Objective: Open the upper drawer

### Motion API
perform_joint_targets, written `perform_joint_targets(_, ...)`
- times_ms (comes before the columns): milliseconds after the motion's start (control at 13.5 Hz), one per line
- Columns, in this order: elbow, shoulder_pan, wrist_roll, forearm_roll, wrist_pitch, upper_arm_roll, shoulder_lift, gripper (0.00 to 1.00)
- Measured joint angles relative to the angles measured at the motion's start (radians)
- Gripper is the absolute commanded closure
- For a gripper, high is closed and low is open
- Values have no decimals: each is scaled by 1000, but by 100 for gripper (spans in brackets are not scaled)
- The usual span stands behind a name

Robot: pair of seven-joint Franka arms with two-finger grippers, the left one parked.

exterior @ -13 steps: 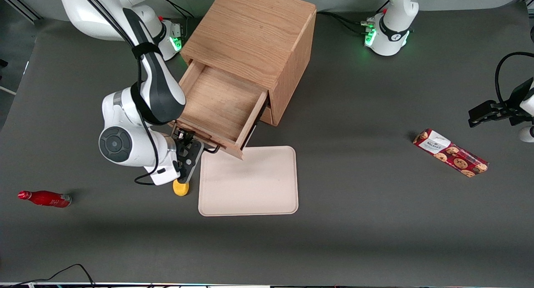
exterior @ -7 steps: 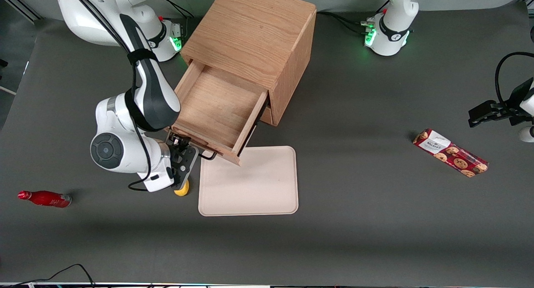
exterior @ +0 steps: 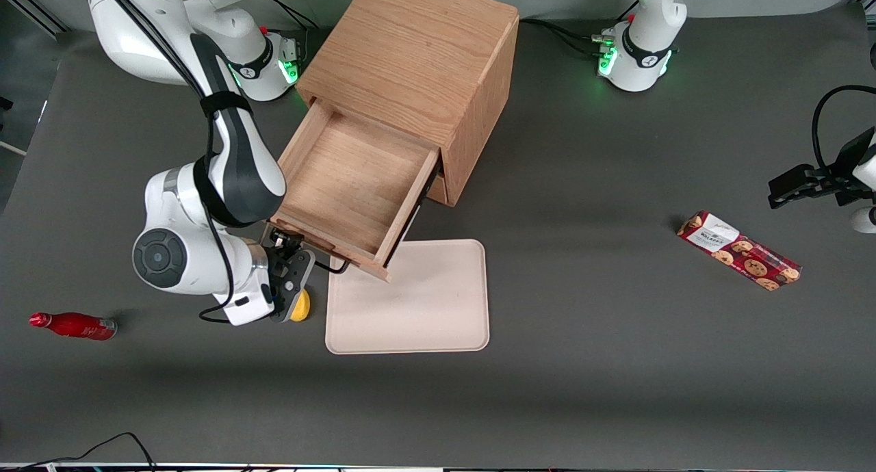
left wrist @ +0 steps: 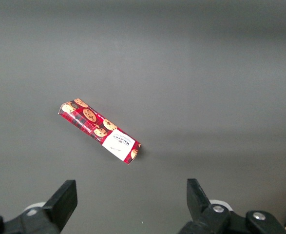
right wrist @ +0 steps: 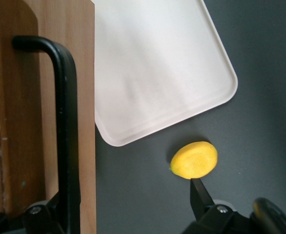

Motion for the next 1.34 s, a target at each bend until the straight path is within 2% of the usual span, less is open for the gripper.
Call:
perform_joint_targets(1114, 60, -12, -28, 1, -12, 3, 25, 0)
perform_joint_targets(1337, 100, -13, 3, 1, -79, 1, 10, 0)
